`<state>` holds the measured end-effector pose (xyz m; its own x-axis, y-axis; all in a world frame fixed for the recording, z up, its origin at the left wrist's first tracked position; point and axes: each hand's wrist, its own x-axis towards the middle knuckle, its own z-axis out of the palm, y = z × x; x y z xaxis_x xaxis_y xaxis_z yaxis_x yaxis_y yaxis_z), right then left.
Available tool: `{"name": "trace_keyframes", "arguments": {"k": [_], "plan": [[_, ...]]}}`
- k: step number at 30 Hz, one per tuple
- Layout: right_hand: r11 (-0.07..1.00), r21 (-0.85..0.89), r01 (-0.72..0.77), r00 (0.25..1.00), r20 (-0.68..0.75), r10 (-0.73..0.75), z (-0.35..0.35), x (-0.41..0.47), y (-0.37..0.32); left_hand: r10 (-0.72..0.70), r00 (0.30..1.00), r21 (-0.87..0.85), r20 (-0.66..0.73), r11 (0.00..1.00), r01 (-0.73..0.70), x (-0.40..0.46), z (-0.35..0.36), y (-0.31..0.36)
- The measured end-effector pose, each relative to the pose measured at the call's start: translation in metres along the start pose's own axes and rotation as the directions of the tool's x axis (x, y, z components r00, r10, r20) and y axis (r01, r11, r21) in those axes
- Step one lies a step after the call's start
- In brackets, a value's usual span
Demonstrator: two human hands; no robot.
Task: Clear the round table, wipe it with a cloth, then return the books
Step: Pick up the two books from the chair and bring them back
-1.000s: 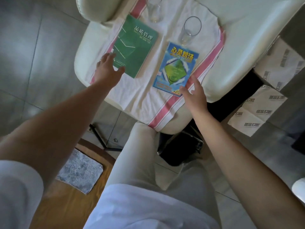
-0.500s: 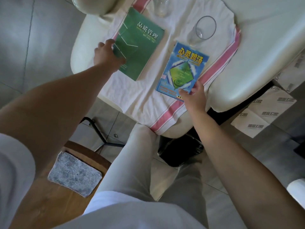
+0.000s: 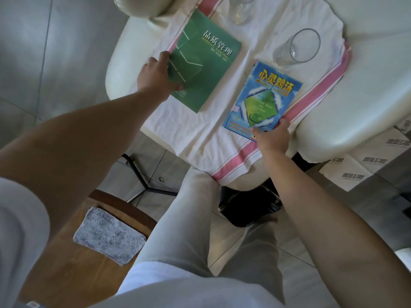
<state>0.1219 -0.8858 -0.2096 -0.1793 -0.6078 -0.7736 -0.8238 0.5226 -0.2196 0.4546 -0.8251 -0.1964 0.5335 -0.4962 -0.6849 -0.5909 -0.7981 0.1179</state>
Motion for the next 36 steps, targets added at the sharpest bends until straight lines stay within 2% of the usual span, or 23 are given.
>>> {"name": "trace_keyframes", "arguments": {"k": [7, 11, 14, 17, 21, 24, 28, 31, 33, 36], "plan": [[0.996, 0.017, -0.09, 0.996, 0.023, 0.09, 0.001, 0.004, -0.005, 0.009, 0.984, 0.009, 0.176, 1.0, -0.011, 0.004, -0.007, 0.007], [0.986, 0.058, -0.157, 0.982, 0.116, 0.149, 0.001, 0.004, -0.008, -0.033, 0.956, -0.158, 0.293, 0.984, 0.082, 0.005, -0.008, 0.004], [0.993, 0.057, -0.104, 0.982, 0.165, 0.093, -0.001, 0.005, -0.002, -0.016, 0.937, -0.273, 0.35, 0.955, 0.118, 0.004, -0.011, 0.0], [0.998, 0.065, -0.017, 0.968, 0.25, 0.0, -0.007, 0.003, 0.001, -0.009, 0.937, -0.379, 0.35, 0.913, 0.151, 0.0, -0.012, -0.001], [0.992, 0.117, -0.038, 0.95, 0.312, 0.0, -0.011, -0.003, -0.004, 0.001, 0.931, -0.47, 0.366, 0.863, 0.184, -0.005, -0.013, 0.001], [0.981, 0.178, -0.074, 0.938, 0.346, 0.007, -0.009, -0.009, -0.008, -0.05, 0.931, -0.488, 0.362, 0.84, 0.235, -0.007, -0.011, 0.001], [0.968, 0.243, -0.065, 0.938, 0.346, -0.024, -0.009, -0.015, -0.01, -0.067, 0.937, -0.513, 0.343, 0.822, 0.247, -0.01, -0.008, 0.005], [0.967, 0.254, -0.036, 0.949, 0.311, -0.047, -0.01, -0.021, -0.014, -0.072, 0.961, -0.499, 0.267, 0.843, 0.202, -0.014, -0.005, 0.011], [0.967, 0.254, -0.035, 0.953, 0.301, -0.045, -0.009, -0.024, -0.016, -0.09, 0.97, -0.538, 0.225, 0.818, 0.201, -0.014, -0.001, 0.012], [0.959, 0.273, -0.076, 0.958, 0.288, -0.006, -0.009, -0.028, -0.014, -0.11, 0.966, -0.616, 0.234, 0.752, 0.235, -0.018, 0.004, 0.012]]}}
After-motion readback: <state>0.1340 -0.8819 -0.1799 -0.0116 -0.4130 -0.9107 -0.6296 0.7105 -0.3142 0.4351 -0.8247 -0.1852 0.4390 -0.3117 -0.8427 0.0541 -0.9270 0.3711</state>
